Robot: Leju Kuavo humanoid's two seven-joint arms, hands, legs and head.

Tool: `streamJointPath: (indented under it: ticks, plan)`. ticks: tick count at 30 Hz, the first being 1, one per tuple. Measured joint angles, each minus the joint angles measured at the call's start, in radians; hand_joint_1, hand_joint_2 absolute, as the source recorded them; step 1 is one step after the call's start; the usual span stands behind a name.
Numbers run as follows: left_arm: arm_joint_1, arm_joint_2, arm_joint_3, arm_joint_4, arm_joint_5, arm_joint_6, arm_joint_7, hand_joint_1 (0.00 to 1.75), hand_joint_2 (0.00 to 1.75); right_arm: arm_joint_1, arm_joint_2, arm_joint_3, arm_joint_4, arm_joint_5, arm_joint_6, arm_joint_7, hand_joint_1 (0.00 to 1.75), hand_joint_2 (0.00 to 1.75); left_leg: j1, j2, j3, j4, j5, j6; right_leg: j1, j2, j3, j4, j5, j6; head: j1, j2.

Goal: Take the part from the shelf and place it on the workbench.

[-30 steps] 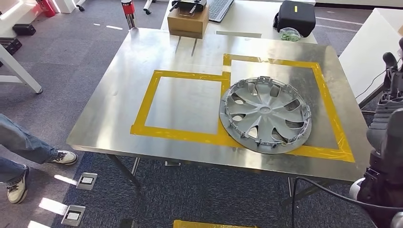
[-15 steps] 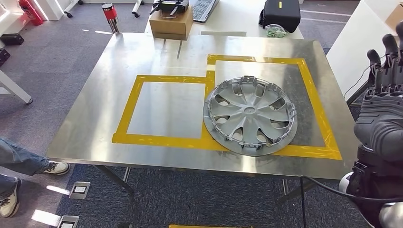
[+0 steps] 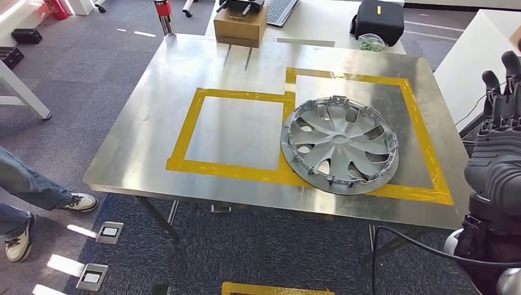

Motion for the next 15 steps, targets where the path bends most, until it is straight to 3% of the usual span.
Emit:
streamJointPath:
  ticks: [2,3,6,7,8,10,11,12,13,15]
  plan:
    - [0.001,0.0,0.0,0.0,0.001,0.0,0.0,0.0,0.0,-0.001,0.0,0.001,0.001,0.0,0.001,0.0,0.0,0.0,-0.001,-0.001,-0.012,0.002,0.014,-0.009,0.004,0.001,0.07,-0.118,0.032,-0.008,0.004,0.0]
    - [0.001,0.0,0.0,0.0,0.001,0.0,0.0,0.0,0.0,-0.003,0.0,0.002,0.001,0.0,0.002,0.0,0.0,0.0,-0.001,-0.002,-0.015,0.003,0.021,-0.015,0.007,0.002,0.084,-0.146,0.036,-0.014,0.005,0.0]
    - [0.004,0.0,0.0,0.0,0.001,0.0,0.001,0.0,0.0,-0.007,0.001,0.006,0.003,0.0,0.005,0.0,0.0,0.0,0.001,-0.004,-0.019,-0.003,0.041,-0.034,0.011,0.002,0.071,-0.155,0.056,-0.035,0.005,0.0]
    - [0.005,0.0,0.0,0.0,0.001,0.0,0.001,0.0,0.0,-0.008,0.001,0.008,0.004,0.0,0.007,0.0,0.0,0.0,0.001,-0.004,-0.024,0.004,0.027,-0.04,0.009,0.0,0.064,-0.158,0.068,-0.043,0.003,0.0]
    - [0.006,0.001,0.0,0.001,0.001,0.0,0.001,0.0,0.0,-0.009,0.001,0.009,0.005,0.0,0.008,0.001,0.0,0.0,0.002,-0.005,-0.034,0.029,-0.008,-0.045,0.006,-0.002,0.054,-0.162,0.08,-0.049,-0.001,0.0]
    - [0.008,0.001,0.0,0.001,0.001,0.0,0.001,0.0,0.0,-0.009,0.002,0.014,0.006,0.0,0.01,0.002,0.0,0.0,0.004,-0.003,-0.06,0.137,-0.114,-0.054,0.004,-0.005,0.029,-0.164,0.103,-0.056,-0.015,0.0]
    - [0.008,0.001,0.0,0.001,0.001,0.0,0.001,0.0,0.0,-0.009,0.002,0.016,0.007,0.0,0.011,0.002,0.0,0.0,0.005,-0.002,-0.069,0.202,-0.156,-0.058,0.004,-0.006,0.015,-0.162,0.114,-0.056,-0.021,0.0]
    - [0.007,0.001,0.0,0.001,0.001,0.0,0.001,0.0,0.0,-0.009,0.002,0.018,0.007,0.0,0.012,0.002,0.0,0.0,0.006,-0.002,-0.069,0.25,-0.175,-0.059,0.004,-0.006,0.001,-0.16,0.124,-0.055,-0.025,0.0]
    - [0.007,0.002,0.0,0.001,0.001,0.0,0.001,0.0,0.0,-0.009,0.003,0.02,0.008,0.0,0.012,0.002,0.0,0.0,0.006,-0.002,-0.055,0.269,-0.172,-0.06,0.004,-0.007,-0.014,-0.158,0.133,-0.053,-0.028,0.0]
    - [0.007,0.002,0.0,0.001,0.001,0.0,0.0,0.0,0.0,-0.009,0.003,0.023,0.008,0.0,0.013,0.002,0.0,0.0,0.006,-0.002,0.023,0.203,-0.128,-0.055,0.004,-0.008,-0.043,-0.149,0.15,-0.049,-0.032,0.0]
